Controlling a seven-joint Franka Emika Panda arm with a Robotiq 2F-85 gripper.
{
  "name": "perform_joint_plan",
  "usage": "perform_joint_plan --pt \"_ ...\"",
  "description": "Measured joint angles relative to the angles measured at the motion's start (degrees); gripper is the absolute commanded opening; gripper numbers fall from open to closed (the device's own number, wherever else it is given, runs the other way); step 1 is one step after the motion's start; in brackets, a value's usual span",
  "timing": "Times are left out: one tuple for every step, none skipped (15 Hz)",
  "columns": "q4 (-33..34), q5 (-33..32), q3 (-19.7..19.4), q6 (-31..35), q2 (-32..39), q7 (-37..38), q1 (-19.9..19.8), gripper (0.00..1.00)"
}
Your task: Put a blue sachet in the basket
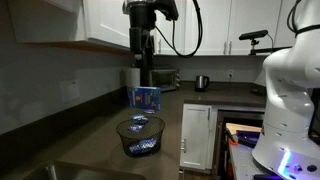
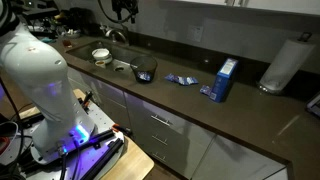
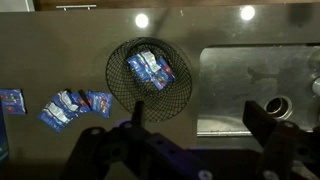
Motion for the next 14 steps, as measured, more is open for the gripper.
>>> perform_joint_plan --pt "0.00 0.00 0.00 0.00 0.00 0.00 0.00 1.00" --pt "0.00 0.00 0.00 0.00 0.00 0.00 0.00 1.00" --pt "0.00 0.00 0.00 0.00 0.00 0.00 0.00 1.00" --pt "0.00 0.00 0.00 0.00 0.00 0.00 0.00 1.00" --pt "0.00 0.00 0.00 0.00 0.00 0.00 0.00 1.00" --pt "0.00 0.00 0.00 0.00 0.00 0.00 0.00 1.00" --pt "0.00 0.00 0.00 0.00 0.00 0.00 0.00 1.00" --pt "0.00 0.00 -0.01 0.00 0.00 0.00 0.00 1.00" --pt "0.00 -0.07 -0.11 0.26 0.05 0.00 -0.02 1.00" --pt "0.04 -0.50 -0.43 0.98 0.28 0.04 -0.14 1.00" --pt "0.20 -1.33 -0.98 2.26 0.80 0.34 -0.42 1.00" --pt "0.60 -2.22 -1.73 3.76 1.64 0.72 -0.96 1.00" --pt "1.34 -3.01 -2.61 5.34 2.79 1.04 -1.68 1.00" --pt "2.29 -3.80 -3.54 6.89 4.14 1.52 -2.53 1.00"
